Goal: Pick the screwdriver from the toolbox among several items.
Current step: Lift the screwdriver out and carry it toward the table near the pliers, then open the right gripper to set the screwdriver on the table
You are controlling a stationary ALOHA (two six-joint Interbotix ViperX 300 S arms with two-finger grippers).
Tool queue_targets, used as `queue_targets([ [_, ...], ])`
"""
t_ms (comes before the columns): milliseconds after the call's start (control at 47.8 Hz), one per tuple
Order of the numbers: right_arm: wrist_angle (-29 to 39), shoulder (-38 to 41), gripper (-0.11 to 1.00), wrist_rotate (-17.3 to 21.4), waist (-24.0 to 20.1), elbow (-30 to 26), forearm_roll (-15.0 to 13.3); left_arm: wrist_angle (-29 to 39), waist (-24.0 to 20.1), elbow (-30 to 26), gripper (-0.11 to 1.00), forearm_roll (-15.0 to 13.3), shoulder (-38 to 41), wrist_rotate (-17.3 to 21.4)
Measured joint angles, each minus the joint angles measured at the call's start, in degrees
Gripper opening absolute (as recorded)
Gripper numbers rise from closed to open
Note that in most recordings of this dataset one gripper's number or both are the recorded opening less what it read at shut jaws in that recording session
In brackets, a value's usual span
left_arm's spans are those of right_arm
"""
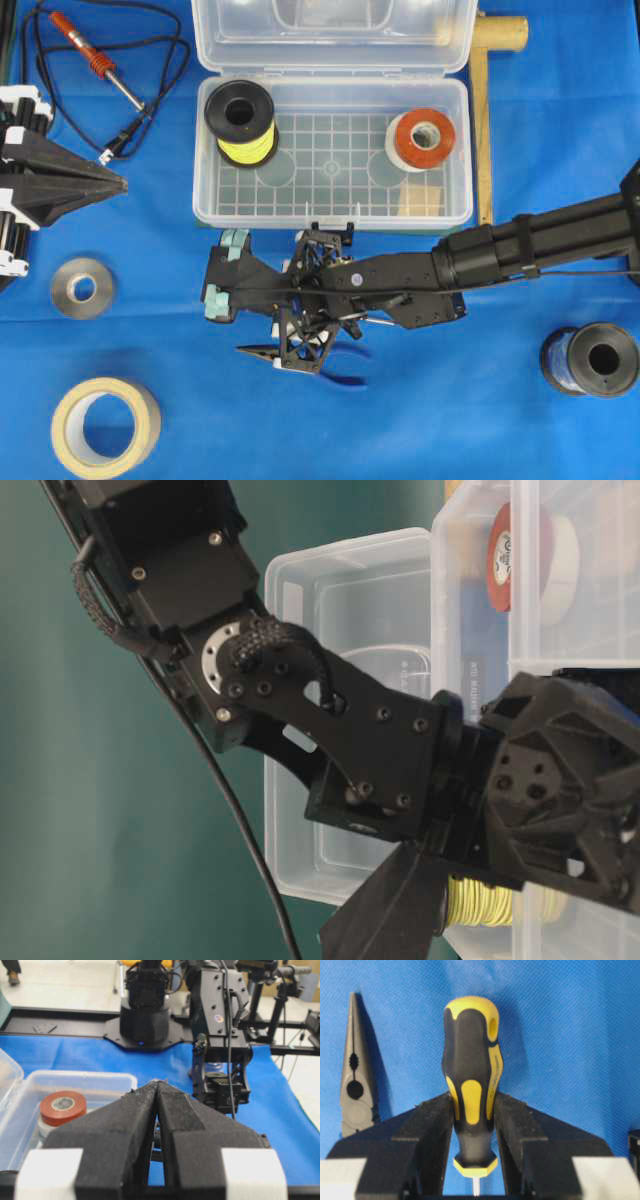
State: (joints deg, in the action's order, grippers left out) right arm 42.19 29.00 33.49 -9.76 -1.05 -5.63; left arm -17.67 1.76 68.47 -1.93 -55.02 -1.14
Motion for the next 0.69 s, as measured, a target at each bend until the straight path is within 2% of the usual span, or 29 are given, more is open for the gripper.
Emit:
queue_targets([
  [126, 1.14, 0.09, 0.27, 0.09, 0.18, -0.09, 0.00, 0.00, 0.00, 0.00, 0.00, 0.09, 0.00, 0.00],
  [146, 1.49, 0.00, 0.30, -0.09, 0.26, -0.09, 0.00, 0.00, 0.00, 0.00, 0.00, 0.00, 0.00, 0.00],
  [293, 4.13, -0.44, 0.72, -0.26, 0.35, -0.09, -0.26, 0.00, 0.00, 0.00, 0.00, 0.00, 0.00, 0.00],
  [356, 5.01, -1.76, 0.83, -0.62, 0.44, -0.09, -0.70, 0.00, 0.00, 0.00, 0.00, 0.09, 0.00, 0.00],
  [544, 7.65, -11.07, 0.78, -0.88, 0.44, 1.32, -4.31, 0.00, 0.00, 0.00, 0.00, 0.00, -0.18, 0.00],
  [691, 7.82, -20.83, 0.78, -0.18, 0.00, 5.80, -8.35, 0.00, 0.00, 0.00, 0.00, 0.00, -0.79, 0.00],
])
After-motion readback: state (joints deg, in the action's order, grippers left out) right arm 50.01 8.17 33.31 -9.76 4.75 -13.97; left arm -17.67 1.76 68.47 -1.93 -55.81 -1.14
